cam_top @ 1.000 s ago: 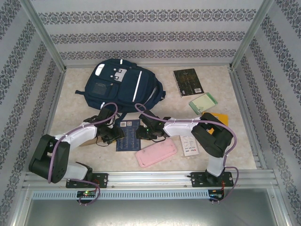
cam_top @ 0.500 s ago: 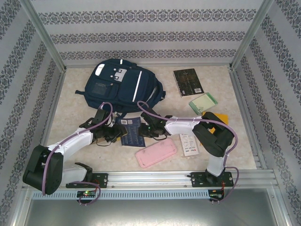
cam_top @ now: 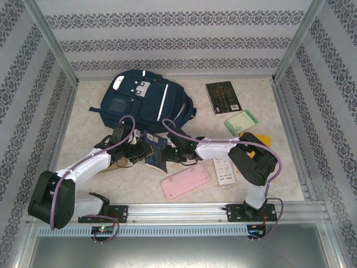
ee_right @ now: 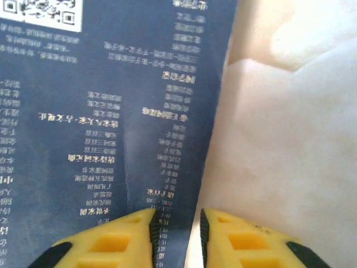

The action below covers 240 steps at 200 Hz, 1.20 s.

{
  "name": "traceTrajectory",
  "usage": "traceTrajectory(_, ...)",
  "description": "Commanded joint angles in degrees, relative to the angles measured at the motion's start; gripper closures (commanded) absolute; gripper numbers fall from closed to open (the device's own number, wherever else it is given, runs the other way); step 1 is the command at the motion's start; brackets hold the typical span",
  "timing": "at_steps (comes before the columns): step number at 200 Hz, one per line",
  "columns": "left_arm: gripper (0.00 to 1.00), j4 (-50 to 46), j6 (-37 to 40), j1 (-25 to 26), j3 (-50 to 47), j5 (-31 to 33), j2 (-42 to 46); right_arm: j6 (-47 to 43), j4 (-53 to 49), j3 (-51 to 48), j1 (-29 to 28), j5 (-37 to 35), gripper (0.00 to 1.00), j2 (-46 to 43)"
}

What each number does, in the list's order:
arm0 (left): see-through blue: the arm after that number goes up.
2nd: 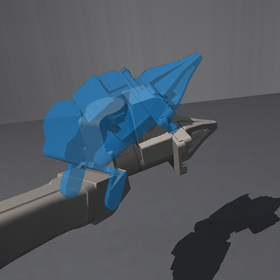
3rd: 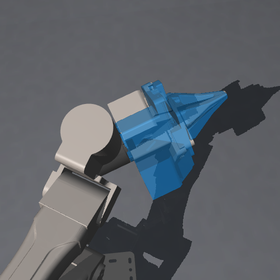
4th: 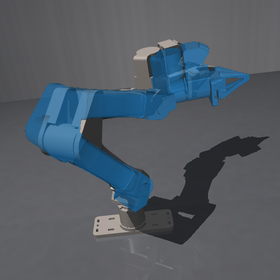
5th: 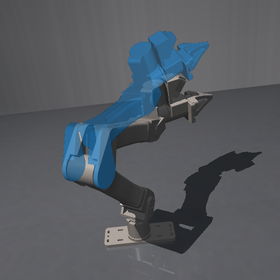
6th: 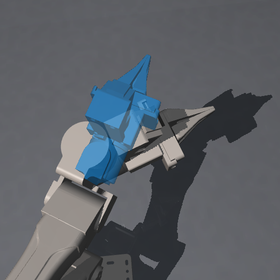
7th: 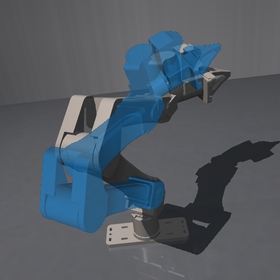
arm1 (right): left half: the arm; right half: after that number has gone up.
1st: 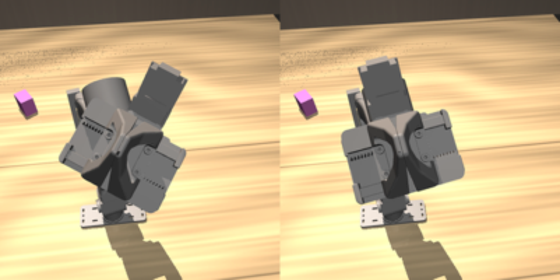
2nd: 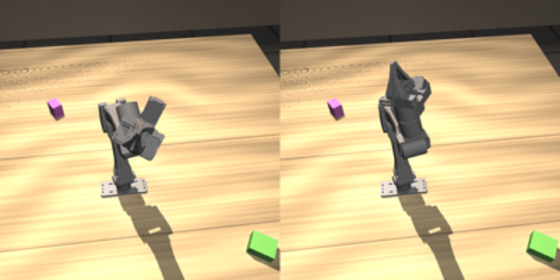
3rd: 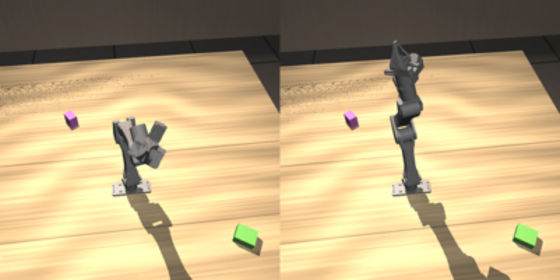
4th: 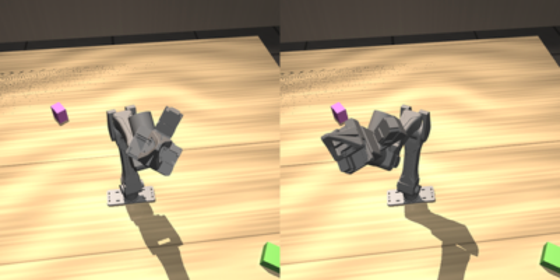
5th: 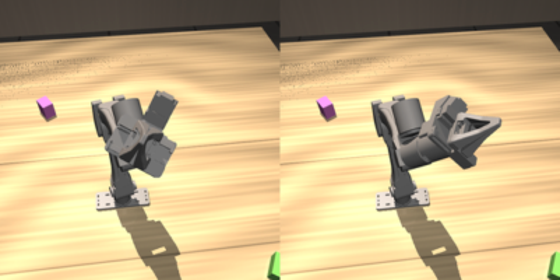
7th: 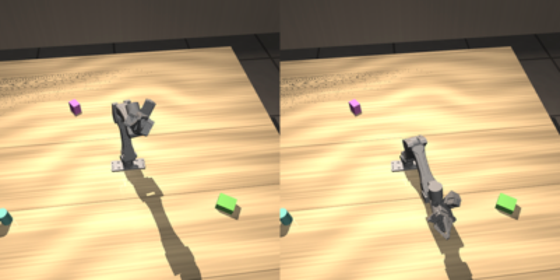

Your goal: Pack the student bag

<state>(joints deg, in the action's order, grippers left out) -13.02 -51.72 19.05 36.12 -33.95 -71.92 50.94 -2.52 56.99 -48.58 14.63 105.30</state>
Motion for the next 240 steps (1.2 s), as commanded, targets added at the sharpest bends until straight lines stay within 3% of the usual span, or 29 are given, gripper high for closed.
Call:
traceTrajectory(1, 0.99, -2.74, 2.95, -0.15, 3.59, 0.38, 0.77, -0.84, 0.23, -0.35, 1.52, 1.85, 0.62, -3.32)
traceTrajectory(40, 1.00, -1.76, 2.71, -0.11, 8.97, -1.32, 0.55, 0.02, 0.04, -2.10, 6.90, 3.19, 0.45, -10.86)
traceTrajectory(81, 1.00, 3.88, 0.70, -0.07, 16.71, -5.99, -1.49, 2.16, 1.46, -4.16, 14.46, 7.99, 0.38, -19.51)
traceTrajectory(121, 1.00, 15.09, -3.38, -0.07, 23.18, -13.01, -7.57, 5.13, 5.11, -4.55, 22.10, 14.60, 0.32, -25.02)
traceTrajectory(180, 1.00, 32.69, -13.87, 0.00, 27.02, -19.31, -15.75, 16.46, 22.95, -4.82, 29.77, 28.84, 0.35, -22.65)
traceTrajectory(240, 1.00, 38.93, -17.72, 0.06, 28.90, -21.35, -17.87, 21.30, 29.92, -3.94, 31.17, 32.48, 0.35, -16.99)
